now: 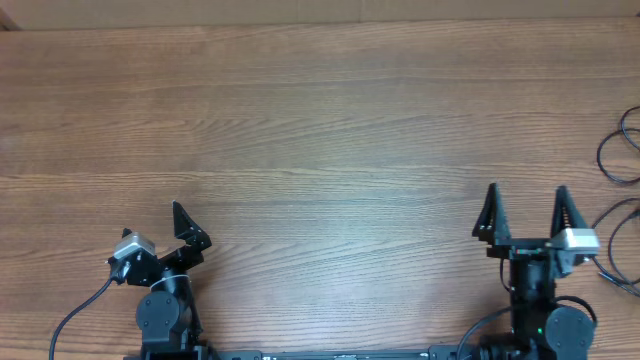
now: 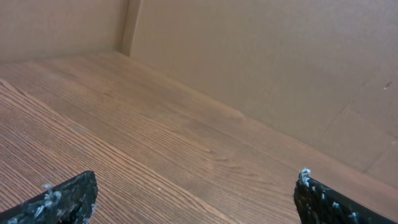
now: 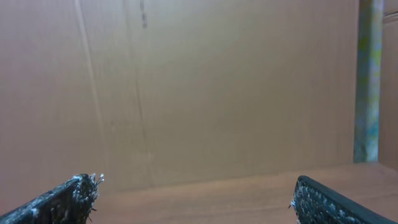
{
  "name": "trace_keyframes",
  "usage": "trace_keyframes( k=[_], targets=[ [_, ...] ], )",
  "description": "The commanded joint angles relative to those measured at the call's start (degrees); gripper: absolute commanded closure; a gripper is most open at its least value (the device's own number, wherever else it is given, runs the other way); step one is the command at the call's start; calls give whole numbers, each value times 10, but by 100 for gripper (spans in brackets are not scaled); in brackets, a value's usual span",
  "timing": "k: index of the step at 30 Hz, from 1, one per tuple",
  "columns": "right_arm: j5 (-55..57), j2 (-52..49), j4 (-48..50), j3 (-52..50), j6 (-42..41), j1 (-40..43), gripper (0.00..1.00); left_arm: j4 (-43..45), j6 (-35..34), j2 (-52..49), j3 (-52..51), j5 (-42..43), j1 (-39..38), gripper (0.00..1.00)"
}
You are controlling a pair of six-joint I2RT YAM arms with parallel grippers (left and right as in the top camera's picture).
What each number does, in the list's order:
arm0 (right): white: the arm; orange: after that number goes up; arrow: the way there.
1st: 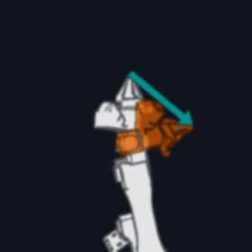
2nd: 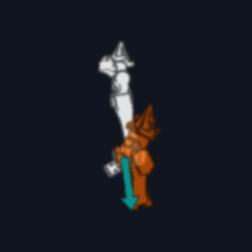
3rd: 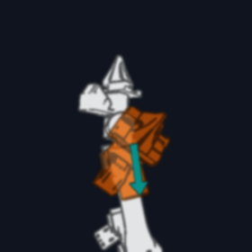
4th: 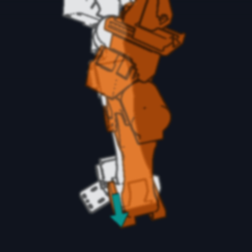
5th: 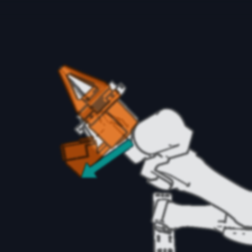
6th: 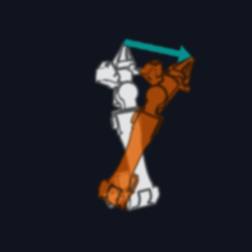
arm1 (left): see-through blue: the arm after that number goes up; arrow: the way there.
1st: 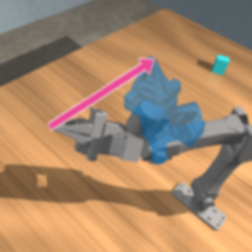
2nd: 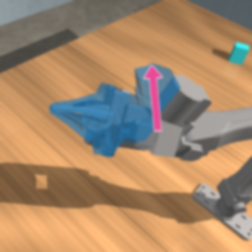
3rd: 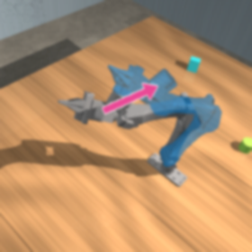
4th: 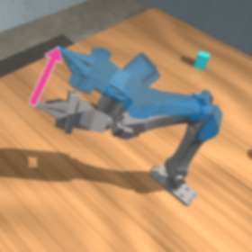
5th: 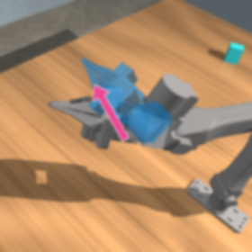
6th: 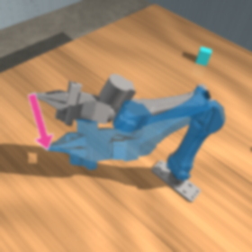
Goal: Untangle cables
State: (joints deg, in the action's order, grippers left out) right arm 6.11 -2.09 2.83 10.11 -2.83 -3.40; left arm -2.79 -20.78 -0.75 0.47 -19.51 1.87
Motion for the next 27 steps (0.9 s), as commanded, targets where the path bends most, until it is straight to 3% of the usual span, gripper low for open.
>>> trace_keyframes(
  k=[1,9,15,27],
  targets=[
    [-11,20,27,-48,29,2,0,0,9,5,-2,0,-3,1],
    [-15,19,80,-97,36,2,0,0,9,5,-2,0,-3,0],
    [-20,19,86,-97,109,3,0,0,9,5,-2,0,-3,0],
    [-25,19,-40,-97,113,3,0,0,9,5,-2,0,-3,0]
  ],
)
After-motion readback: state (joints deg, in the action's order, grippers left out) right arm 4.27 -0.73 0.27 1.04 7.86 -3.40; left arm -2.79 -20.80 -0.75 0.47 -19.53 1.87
